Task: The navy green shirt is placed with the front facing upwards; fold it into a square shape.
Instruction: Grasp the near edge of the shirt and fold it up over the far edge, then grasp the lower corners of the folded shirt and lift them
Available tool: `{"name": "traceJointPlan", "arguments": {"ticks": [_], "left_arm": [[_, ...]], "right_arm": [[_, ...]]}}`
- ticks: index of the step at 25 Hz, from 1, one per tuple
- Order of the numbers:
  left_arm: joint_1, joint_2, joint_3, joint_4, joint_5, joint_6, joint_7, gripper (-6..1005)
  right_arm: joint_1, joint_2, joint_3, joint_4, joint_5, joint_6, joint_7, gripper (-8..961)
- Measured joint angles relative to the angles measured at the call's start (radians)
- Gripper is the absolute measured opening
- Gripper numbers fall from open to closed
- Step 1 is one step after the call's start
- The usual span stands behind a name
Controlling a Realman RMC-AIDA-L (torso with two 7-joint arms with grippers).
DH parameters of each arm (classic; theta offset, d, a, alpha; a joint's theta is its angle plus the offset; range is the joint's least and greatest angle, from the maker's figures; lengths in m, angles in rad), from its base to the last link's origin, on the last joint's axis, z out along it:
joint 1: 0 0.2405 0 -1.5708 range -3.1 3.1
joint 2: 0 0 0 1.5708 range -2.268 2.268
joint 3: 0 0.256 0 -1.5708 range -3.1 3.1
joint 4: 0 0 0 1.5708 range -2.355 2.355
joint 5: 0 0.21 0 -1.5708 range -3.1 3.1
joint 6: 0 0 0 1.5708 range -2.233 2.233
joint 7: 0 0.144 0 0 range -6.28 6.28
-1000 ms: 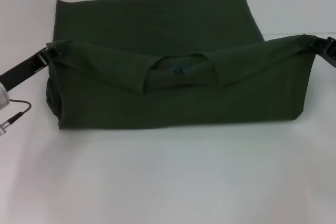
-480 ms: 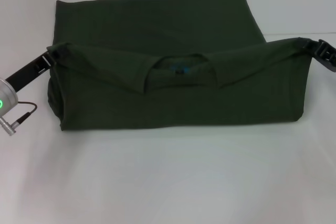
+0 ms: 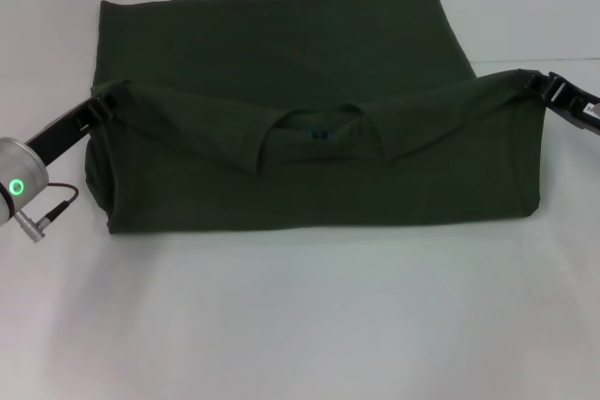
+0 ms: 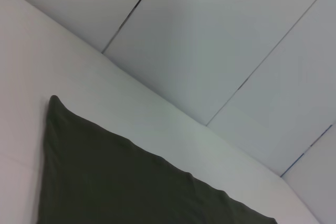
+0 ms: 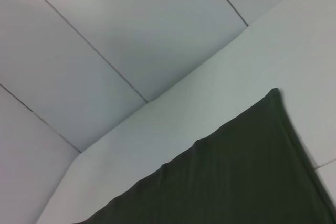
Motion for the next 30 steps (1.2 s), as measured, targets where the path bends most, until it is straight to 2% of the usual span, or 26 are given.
{"name": "traceJointPlan", "arguments": {"ticks": [4,12,20,25,30], "left_arm": [[-0.003,-0.008,-0.001,-0.002,-0.025,-0.011,0.040,31],[-0.004,-0.010,-0.003,-0.040,-0.090,-0.028,0.127,31],[-0.007,-0.012,-0.004,-0.070,-0.160,-0.035,0.216,39],[-0.005,-0.012,-0.008,-0.086,-0.232,-0.072,0.239,259],[0.003,-0.011,-0.008,-0.088,-0.246,-0.075,0.246,464]], "right_arm": [[0.001,0.003,0.001,0.000,0.005,0.016,0.000,45],[0.008,0.007,0.000,0.001,0.015,0.030,-0.023,44],[0.021,0.008,0.000,0.024,0.031,0.056,-0.062,136],[0.021,0.008,0.000,0.042,0.062,0.064,-0.094,194],[0.020,0.007,0.003,0.042,0.064,0.076,-0.095,394]]}}
